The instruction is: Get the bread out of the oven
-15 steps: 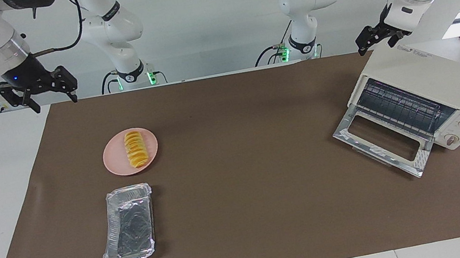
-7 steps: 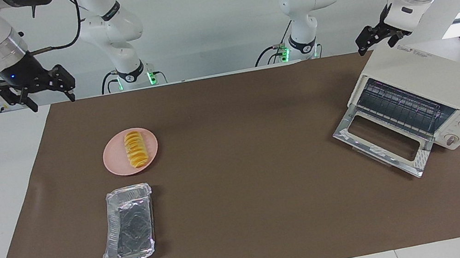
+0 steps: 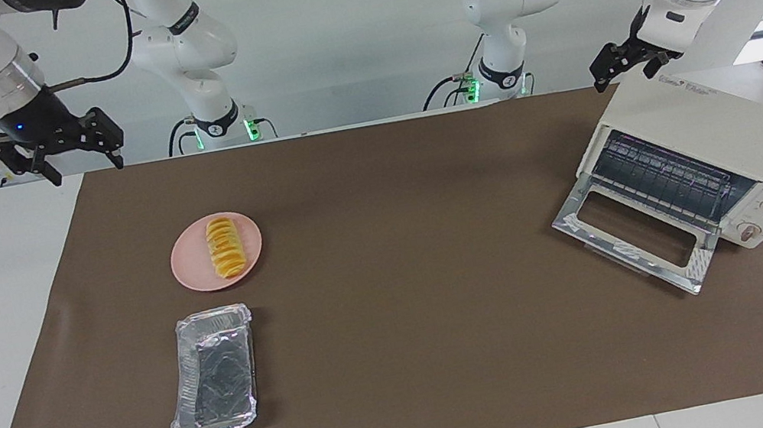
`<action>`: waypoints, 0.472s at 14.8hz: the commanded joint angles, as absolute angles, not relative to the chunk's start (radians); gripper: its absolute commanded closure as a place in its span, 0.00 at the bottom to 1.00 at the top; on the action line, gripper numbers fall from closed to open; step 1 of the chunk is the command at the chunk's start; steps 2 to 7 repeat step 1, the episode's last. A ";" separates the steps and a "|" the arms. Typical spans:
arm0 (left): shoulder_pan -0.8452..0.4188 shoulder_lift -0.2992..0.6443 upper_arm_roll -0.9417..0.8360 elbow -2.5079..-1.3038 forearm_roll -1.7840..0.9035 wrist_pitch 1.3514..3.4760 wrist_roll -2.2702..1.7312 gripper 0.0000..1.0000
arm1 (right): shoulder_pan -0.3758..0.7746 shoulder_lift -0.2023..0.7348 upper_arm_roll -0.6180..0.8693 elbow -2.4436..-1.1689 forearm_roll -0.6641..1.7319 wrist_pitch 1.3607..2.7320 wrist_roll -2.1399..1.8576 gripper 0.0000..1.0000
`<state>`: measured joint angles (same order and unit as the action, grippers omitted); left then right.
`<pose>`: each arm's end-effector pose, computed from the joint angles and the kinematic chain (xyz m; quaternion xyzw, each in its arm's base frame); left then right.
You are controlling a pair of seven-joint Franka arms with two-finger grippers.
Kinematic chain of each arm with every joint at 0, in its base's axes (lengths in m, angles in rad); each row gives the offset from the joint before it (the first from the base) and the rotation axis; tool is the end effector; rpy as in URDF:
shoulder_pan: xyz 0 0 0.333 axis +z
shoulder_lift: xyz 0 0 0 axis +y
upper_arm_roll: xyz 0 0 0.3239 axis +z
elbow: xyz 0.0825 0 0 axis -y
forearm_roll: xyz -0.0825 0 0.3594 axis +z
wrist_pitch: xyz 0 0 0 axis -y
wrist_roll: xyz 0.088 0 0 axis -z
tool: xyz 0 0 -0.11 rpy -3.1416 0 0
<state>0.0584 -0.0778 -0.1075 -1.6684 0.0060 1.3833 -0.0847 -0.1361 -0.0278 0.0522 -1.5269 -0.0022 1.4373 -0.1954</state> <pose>0.4810 -0.0251 0.6117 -0.9944 -0.0185 0.1030 0.0140 0.5053 -0.0423 0.6519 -0.9980 -0.0555 0.0309 0.0025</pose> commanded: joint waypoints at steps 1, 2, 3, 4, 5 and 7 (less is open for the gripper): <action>0.071 -0.100 -0.109 -1.687 -0.014 1.401 -0.080 0.00 | -0.149 -0.041 0.057 -1.542 -0.012 1.442 -0.210 0.00; 0.071 -0.100 -0.109 -1.687 -0.014 1.401 -0.080 0.00 | -0.149 -0.041 0.057 -1.542 -0.012 1.442 -0.210 0.00; 0.071 -0.100 -0.109 -1.687 -0.014 1.401 -0.080 0.00 | -0.149 -0.041 0.057 -1.542 -0.012 1.442 -0.210 0.00; 0.071 -0.100 -0.109 -1.687 -0.014 1.401 -0.080 0.00 | -0.149 -0.041 0.057 -1.542 -0.012 1.442 -0.210 0.00; 0.071 -0.100 -0.109 -1.687 -0.014 1.401 -0.080 0.00 | -0.149 -0.041 0.057 -1.542 -0.012 1.442 -0.210 0.00; 0.071 -0.100 -0.109 -1.687 -0.014 1.401 -0.080 0.00 | -0.149 -0.041 0.057 -1.542 -0.012 1.442 -0.210 0.00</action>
